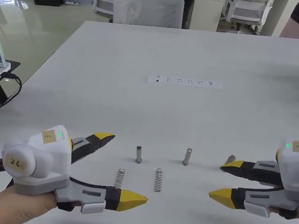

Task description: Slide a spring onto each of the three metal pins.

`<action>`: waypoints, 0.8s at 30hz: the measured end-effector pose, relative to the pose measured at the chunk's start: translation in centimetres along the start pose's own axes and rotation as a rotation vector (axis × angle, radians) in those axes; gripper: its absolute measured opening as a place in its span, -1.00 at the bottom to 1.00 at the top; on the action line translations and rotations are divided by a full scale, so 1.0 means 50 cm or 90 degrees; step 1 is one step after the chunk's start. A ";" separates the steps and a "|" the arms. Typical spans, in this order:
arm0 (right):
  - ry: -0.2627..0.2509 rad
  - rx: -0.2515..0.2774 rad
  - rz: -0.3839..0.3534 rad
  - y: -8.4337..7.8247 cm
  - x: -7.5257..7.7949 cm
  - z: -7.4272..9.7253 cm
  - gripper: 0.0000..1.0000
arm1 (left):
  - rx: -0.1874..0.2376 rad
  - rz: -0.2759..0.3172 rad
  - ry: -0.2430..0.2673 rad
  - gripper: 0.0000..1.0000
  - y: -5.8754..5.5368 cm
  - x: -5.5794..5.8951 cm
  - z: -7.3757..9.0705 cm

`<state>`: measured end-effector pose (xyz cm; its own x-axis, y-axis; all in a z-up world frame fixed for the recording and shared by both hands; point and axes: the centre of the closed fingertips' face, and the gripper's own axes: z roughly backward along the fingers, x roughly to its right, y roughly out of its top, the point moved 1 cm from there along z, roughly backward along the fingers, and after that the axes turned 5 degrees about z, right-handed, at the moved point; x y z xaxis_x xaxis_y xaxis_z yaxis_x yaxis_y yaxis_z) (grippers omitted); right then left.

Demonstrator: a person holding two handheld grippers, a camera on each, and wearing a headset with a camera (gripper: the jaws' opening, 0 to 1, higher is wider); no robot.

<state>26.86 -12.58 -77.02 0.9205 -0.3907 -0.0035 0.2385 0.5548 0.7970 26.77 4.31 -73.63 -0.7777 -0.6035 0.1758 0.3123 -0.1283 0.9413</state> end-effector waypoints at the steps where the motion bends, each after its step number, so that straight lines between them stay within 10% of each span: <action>1: 0.002 -0.005 0.002 0.000 -0.004 -0.004 -0.17 | -0.002 -0.001 0.001 0.94 -0.002 0.000 0.000; 24: 0.038 -0.080 -0.082 0.049 -0.045 -0.106 -0.36 | -0.002 0.005 0.007 0.91 -0.009 0.001 0.004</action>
<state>27.03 -6.46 -78.28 0.8959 -0.4219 -0.1394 0.3887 0.5923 0.7057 26.47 4.49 -73.98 -0.7692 -0.6129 0.1805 0.3205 -0.1257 0.9389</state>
